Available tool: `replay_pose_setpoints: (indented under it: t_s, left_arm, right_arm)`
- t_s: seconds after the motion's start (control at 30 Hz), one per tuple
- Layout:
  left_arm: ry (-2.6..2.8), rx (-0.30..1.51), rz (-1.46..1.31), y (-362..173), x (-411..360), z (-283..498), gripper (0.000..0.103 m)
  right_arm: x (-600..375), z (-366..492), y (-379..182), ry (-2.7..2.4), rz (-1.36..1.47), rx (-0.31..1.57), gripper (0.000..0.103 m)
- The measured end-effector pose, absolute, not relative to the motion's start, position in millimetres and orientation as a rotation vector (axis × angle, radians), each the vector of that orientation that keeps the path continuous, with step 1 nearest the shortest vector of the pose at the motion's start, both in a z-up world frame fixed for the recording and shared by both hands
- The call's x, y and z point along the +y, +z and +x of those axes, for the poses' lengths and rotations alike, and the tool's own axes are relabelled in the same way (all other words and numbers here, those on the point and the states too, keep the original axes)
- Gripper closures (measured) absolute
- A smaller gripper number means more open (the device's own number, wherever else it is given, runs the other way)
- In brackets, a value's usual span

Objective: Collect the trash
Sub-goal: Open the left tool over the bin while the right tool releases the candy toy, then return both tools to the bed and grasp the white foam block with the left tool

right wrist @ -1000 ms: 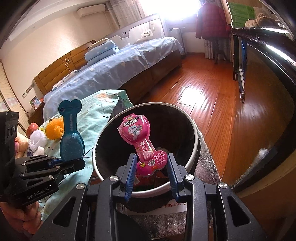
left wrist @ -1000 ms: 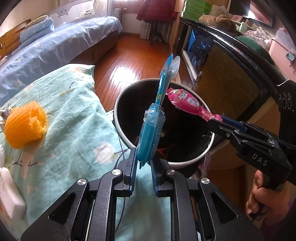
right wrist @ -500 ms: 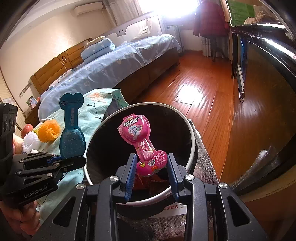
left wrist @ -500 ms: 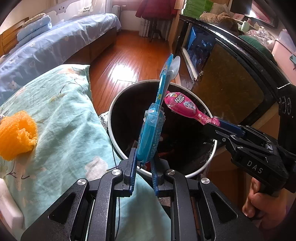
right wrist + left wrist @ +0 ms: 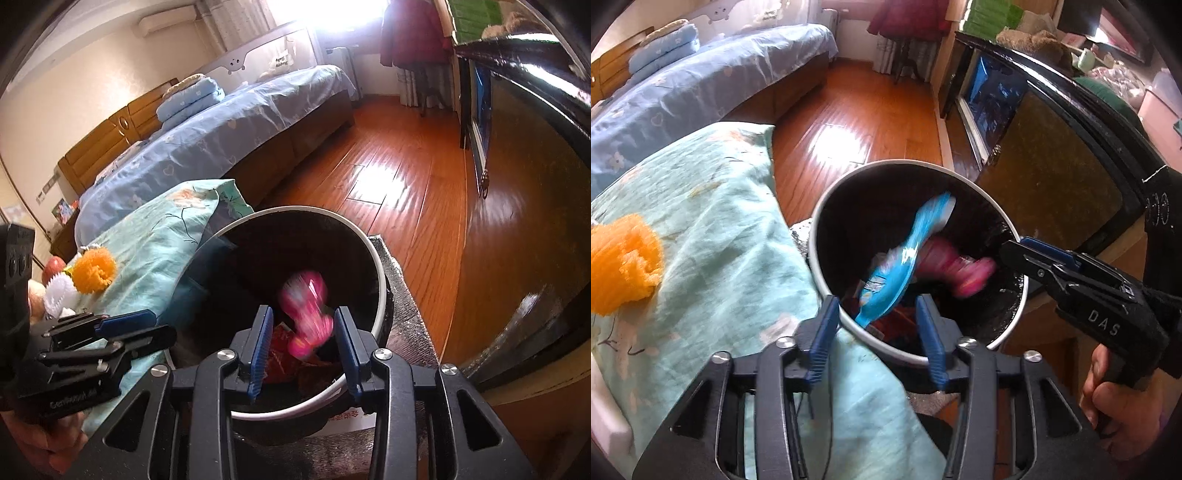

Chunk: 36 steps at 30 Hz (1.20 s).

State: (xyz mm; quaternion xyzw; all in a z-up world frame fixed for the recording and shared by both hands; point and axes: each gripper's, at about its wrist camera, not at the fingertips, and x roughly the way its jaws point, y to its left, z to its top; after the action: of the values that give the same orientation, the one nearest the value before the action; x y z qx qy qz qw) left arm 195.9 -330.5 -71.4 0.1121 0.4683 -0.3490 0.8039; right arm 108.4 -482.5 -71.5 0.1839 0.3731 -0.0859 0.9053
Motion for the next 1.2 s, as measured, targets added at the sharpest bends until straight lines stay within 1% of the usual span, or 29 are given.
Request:
replay_pose_setpoints:
  t_s: [0.07,0.17,0.27,0.3,0.5,0.7,1.0,1.03,1.07,1.2]
  left_arm:
    - [-0.741,1.003,0.223,-70.7,-323.5,194.1,0.059]
    - [-0.722,0.989,0.199,-67.4,-310.1,188.3,0.058]
    - [-0.693,0.964,0.173,-63.6,-290.1,179.8,0.052]
    - [-0.683,0.958,0.166,-62.6,-283.7,177.8,0.052]
    - [-0.613,0.948,0.102,-63.2,-235.7,166.7,0.05]
    - [-0.52,0.934,0.067,-65.3,-187.8,158.9,0.05]
    - [-0.393,0.912,-0.028,-65.0,-127.3,153.6,0.05]
    - [-0.38,0.908,-0.037,-64.7,-120.4,152.6,0.048]
    - [-0.371,0.907,-0.041,-64.6,-117.4,152.8,0.045]
    - [-0.328,0.9,-0.054,-66.7,-101.8,154.5,0.042]
  right_arm:
    - [-482.0,106.3,-70.5,-0.173,0.387,0.765,0.056]
    - [-478.1,103.8,-67.3,-0.166,0.386,0.755,0.055]
    - [-467.9,101.2,-61.4,-0.145,0.384,0.738,0.044]
    - [-464.0,101.0,-59.6,-0.136,0.38,0.732,0.04]
    - [-434.9,106.1,-53.1,-0.072,0.369,0.719,0.03]
    - [-399.5,114.1,-54.7,-0.001,0.344,0.738,0.027]
    - [-351.5,128.7,-57.0,0.088,0.289,0.772,0.026]
    - [-347.1,131.1,-57.1,0.099,0.284,0.775,0.026]
    - [-344.2,133.1,-57.4,0.107,0.28,0.779,0.026]
    - [-327.6,145.2,-59.2,0.146,0.254,0.796,0.025]
